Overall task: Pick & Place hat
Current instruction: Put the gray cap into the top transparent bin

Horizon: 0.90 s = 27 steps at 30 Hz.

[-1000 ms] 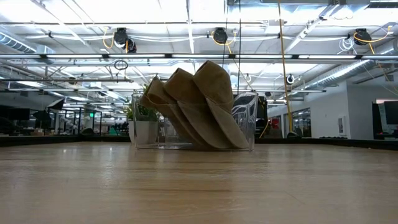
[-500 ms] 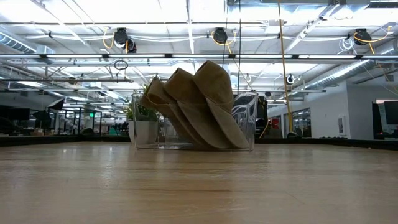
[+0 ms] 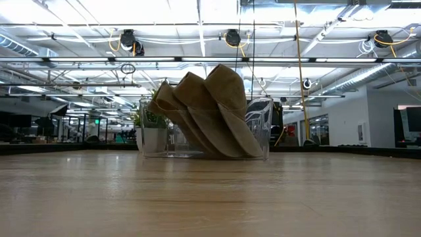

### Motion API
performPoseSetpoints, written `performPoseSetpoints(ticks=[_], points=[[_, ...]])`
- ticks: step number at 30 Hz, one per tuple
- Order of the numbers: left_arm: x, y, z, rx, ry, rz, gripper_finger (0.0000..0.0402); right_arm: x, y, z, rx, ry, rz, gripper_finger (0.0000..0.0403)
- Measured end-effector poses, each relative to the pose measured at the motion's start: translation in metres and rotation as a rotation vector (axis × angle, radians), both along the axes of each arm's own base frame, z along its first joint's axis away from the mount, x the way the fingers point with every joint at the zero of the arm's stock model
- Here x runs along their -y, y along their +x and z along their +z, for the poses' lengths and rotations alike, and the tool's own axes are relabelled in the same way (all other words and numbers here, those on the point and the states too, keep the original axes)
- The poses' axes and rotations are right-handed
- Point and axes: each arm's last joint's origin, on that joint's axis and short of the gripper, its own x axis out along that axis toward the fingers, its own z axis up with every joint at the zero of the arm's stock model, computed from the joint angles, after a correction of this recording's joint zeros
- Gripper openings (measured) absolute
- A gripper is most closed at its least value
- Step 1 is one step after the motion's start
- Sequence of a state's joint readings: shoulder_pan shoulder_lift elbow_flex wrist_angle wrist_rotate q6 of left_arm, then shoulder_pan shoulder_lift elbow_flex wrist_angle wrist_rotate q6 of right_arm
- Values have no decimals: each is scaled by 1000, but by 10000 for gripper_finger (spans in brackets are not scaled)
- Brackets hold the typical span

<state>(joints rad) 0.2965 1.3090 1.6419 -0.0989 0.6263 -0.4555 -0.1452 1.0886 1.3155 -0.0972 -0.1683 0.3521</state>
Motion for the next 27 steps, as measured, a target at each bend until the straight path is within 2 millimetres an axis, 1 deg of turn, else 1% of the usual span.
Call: performPoseSetpoints(ticks=[7,14,22,27], points=[[-1,-33,4,-67,-29,229,1,4,-3,3,22,-88,-151,206],[0,-60,0,-165,-24,480,0,4,-3,3,14,-196,-185,208],[-4,-65,-10,-269,-16,670,0,8,-12,7,8,-198,-336,208],[-5,-65,-10,-277,-2,696,0,6,-25,9,-7,-231,-338,206]])
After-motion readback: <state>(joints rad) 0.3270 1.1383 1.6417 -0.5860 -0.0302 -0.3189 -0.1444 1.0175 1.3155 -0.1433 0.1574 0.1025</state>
